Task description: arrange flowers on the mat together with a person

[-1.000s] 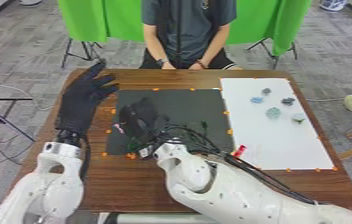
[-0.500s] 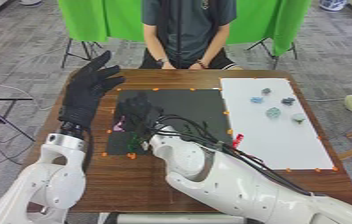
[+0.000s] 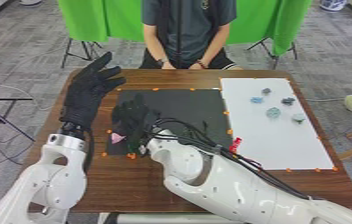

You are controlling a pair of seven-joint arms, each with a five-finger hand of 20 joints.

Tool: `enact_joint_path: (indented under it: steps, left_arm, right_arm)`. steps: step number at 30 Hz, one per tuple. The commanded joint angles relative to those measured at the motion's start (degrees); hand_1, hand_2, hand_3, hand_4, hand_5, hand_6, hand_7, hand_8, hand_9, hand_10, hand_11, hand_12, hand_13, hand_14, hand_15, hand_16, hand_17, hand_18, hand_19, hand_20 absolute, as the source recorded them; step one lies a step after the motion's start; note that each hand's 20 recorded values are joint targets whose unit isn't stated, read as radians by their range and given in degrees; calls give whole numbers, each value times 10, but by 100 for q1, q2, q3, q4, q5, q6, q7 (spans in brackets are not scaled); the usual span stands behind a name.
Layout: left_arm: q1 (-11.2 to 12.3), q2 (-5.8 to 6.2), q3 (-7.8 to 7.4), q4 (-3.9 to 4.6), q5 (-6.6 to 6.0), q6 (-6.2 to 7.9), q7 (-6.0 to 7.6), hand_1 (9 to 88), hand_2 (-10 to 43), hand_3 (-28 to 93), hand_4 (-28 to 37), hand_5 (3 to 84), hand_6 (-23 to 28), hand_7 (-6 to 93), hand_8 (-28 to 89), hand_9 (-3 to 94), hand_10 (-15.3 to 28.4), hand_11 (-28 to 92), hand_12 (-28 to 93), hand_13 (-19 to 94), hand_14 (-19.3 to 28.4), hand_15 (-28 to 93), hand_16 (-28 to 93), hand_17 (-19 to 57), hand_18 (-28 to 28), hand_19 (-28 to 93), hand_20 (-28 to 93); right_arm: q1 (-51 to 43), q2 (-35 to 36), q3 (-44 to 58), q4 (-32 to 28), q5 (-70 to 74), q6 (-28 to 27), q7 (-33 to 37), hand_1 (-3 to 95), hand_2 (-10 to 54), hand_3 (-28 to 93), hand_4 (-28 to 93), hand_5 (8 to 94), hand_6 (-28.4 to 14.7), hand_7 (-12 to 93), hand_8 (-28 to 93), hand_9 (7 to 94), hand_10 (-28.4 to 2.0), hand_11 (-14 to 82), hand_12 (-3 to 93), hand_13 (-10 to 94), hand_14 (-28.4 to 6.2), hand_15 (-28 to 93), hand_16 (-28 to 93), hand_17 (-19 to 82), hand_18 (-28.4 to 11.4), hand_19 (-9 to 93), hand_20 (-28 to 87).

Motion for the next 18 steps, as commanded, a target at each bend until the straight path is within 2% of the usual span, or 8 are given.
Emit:
enact_joint_path:
  steps: [1, 3, 5, 6, 9, 11, 13, 18]
  left_arm:
    - [803, 112, -493, -353, -64, 381, 136, 225, 57, 769, -283, 384, 60, 87, -78, 377, 183, 214, 98, 292, 277, 484, -74, -73, 266, 523, 186]
    - [1054, 115, -637, -441, -93, 444, 193, 225, 57, 770, -283, 384, 60, 87, -78, 377, 183, 214, 98, 293, 277, 484, -75, -72, 266, 522, 186]
    - [1234, 137, -740, -494, -100, 502, 238, 225, 57, 770, -283, 384, 60, 87, -78, 378, 185, 214, 97, 293, 276, 484, -75, -72, 266, 522, 187]
    - [1323, 139, -811, -520, -90, 518, 217, 225, 56, 770, -283, 384, 60, 87, -78, 378, 185, 214, 97, 293, 276, 484, -76, -72, 266, 522, 187]
    - [1545, 101, -936, -577, -67, 562, 197, 226, 56, 770, -283, 385, 60, 87, -78, 377, 185, 214, 97, 293, 276, 484, -76, -72, 266, 522, 187]
    - [1633, 91, -963, -593, -80, 563, 222, 226, 56, 770, -283, 385, 60, 87, -79, 376, 184, 213, 96, 292, 274, 481, -76, -72, 265, 519, 185]
    - [1707, 93, -961, -604, -72, 592, 259, 226, 55, 770, -283, 386, 60, 87, -79, 375, 183, 212, 96, 291, 273, 476, -77, -73, 264, 513, 182]
    - [1813, 68, -974, -592, -87, 608, 307, 225, 54, 771, -283, 387, 58, 87, -79, 372, 182, 208, 96, 286, 270, 469, -75, -75, 263, 508, 178]
  right_arm:
    - [-74, 495, 481, -927, 518, -597, 45, 478, -95, 600, -283, 675, 87, 201, -94, 742, -87, 481, 251, 688, -65, 653, 218, 188, -182, 680, 259]
    - [-283, 772, 850, -1376, 844, -877, 93, 466, -95, 612, -283, 675, 83, 196, -95, 738, -94, 481, 239, 686, -68, 654, 217, 189, -185, 686, 263]
    - [-556, 1064, 1243, -1799, 1409, -854, 168, 440, -95, 644, -283, 672, 78, 182, -112, 728, -101, 473, 226, 679, -76, 658, 215, 189, -188, 691, 266]
    - [-799, 1141, 1590, -2016, 1641, -1045, 144, 422, -95, 660, -283, 668, 76, 177, -129, 724, -106, 466, 221, 674, -82, 658, 212, 189, -188, 692, 267]
    - [-1418, 1388, 2375, -2511, 2189, -1084, 156, 376, -95, 682, -283, 649, 63, 172, -143, 711, -114, 415, 199, 654, -96, 640, 195, 190, -194, 692, 264]
    - [-1879, 1492, 2915, -2801, 2752, -1030, 174, 361, -95, 692, -283, 635, 56, 168, -141, 702, -119, 352, 180, 637, -104, 597, 172, 188, -201, 675, 249]
    - [-2407, 1416, 3656, -2975, 3351, -1356, -50, 335, -95, 702, -281, 618, 52, 165, -141, 679, -119, 270, 165, 617, -116, 541, 153, 173, -213, 642, 223]
    - [-3354, 1388, 4674, -3280, 4328, -1228, -135, 323, -95, 693, -282, 589, 49, 160, -138, 631, -119, 197, 151, 573, -126, 469, 140, 163, -234, 611, 203]
